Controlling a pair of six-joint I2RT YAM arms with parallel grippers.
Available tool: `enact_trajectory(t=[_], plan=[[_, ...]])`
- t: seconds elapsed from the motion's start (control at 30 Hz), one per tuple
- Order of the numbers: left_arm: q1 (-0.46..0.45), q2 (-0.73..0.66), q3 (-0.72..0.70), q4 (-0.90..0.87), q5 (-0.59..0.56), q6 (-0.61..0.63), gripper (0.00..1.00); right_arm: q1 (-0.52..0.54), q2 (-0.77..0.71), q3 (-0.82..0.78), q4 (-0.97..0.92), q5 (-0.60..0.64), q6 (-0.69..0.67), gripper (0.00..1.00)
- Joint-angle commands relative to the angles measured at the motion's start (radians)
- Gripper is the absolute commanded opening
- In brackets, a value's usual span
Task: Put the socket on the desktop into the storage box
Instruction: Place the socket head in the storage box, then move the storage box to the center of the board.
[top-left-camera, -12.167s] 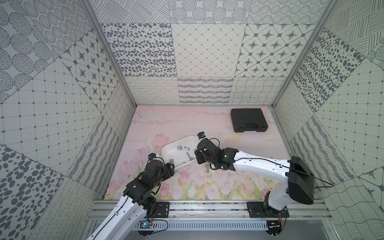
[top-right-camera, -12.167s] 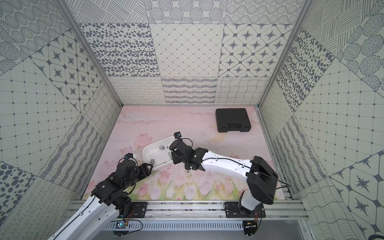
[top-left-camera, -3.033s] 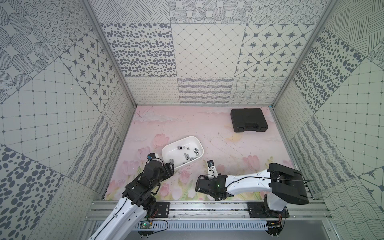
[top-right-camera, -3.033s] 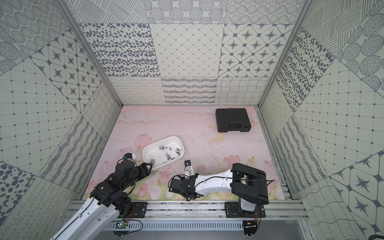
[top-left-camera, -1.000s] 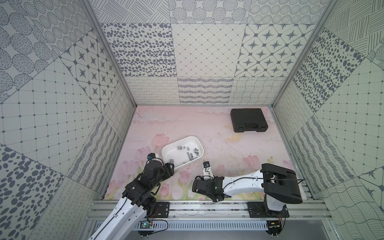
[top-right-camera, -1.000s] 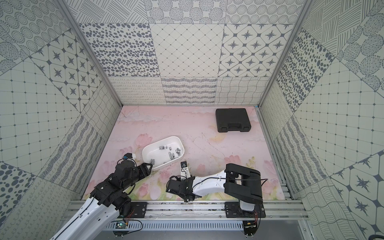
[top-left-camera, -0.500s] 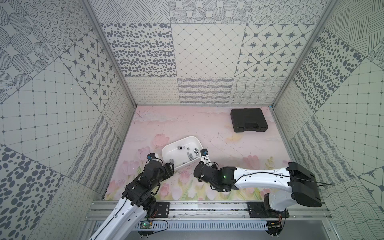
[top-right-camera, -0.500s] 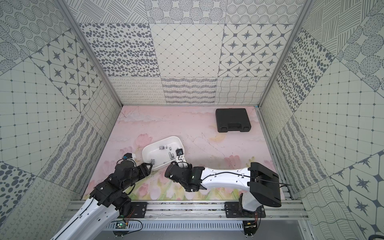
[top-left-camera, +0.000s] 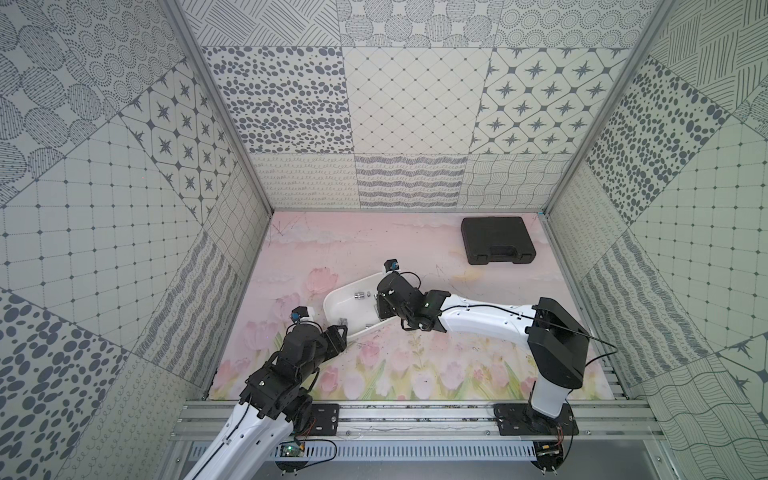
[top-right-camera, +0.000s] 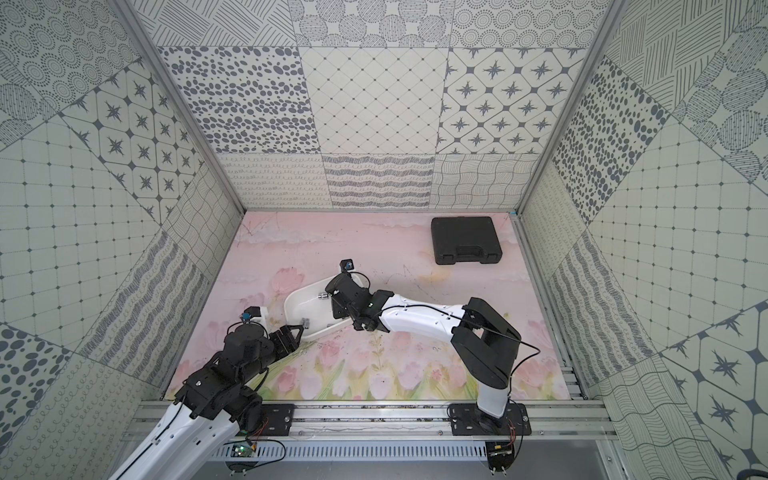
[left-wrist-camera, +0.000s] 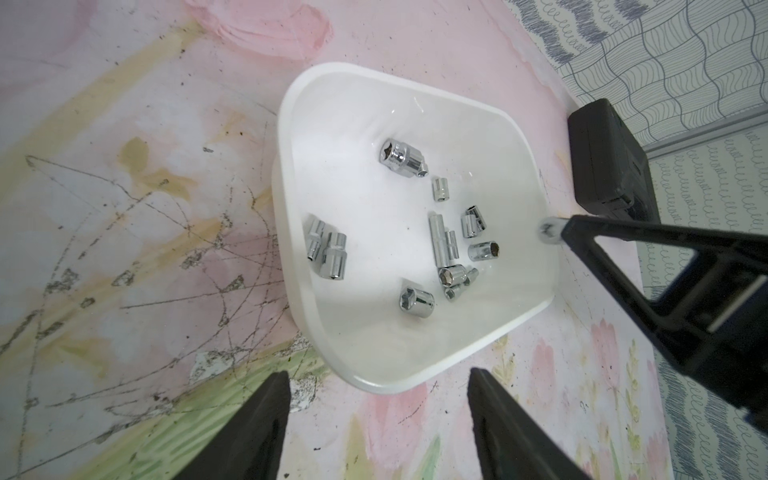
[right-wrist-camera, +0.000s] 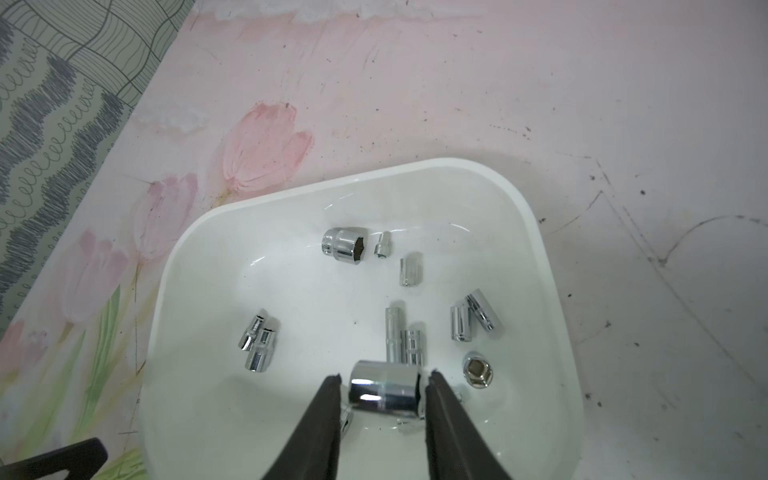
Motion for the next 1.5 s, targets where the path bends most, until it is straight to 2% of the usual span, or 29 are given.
enact_trajectory(t=[0.0,0.07,0.17,0.37,0.7,1.0,1.13,1.3,1.47], plan=[[-0.003,-0.001,-0.009,0.000,-0.031,0.015,0.73,-0.012,0.007,0.019,0.027,-0.033,-0.012,0.52],[-0.002,0.005,-0.012,0.007,-0.037,0.019,0.73,-0.014,-0.011,0.007,0.027,-0.031,-0.016,0.58],[-0.003,0.019,-0.022,0.043,-0.045,0.028,0.73,-0.014,-0.077,-0.038,0.039,-0.024,-0.021,0.60],[-0.002,0.112,-0.031,0.156,-0.079,0.034,0.73,-0.007,-0.310,-0.219,0.085,0.031,-0.028,0.67],[-0.002,0.305,-0.015,0.337,-0.090,0.017,0.73,-0.012,-0.765,-0.534,0.010,0.206,-0.020,0.74],[-0.004,0.557,0.031,0.551,-0.053,0.045,0.73,-0.015,-1.100,-0.691,-0.131,0.379,-0.033,0.79],[-0.004,0.657,0.062,0.636,-0.018,0.050,0.73,-0.017,-1.162,-0.716,-0.147,0.453,-0.066,0.82],[-0.011,0.769,0.141,0.687,-0.002,0.052,0.73,-0.017,-1.152,-0.700,-0.158,0.539,-0.099,0.87],[-0.015,0.781,0.170,0.673,-0.044,0.062,0.73,-0.017,-1.091,-0.676,-0.159,0.680,-0.142,0.94]])
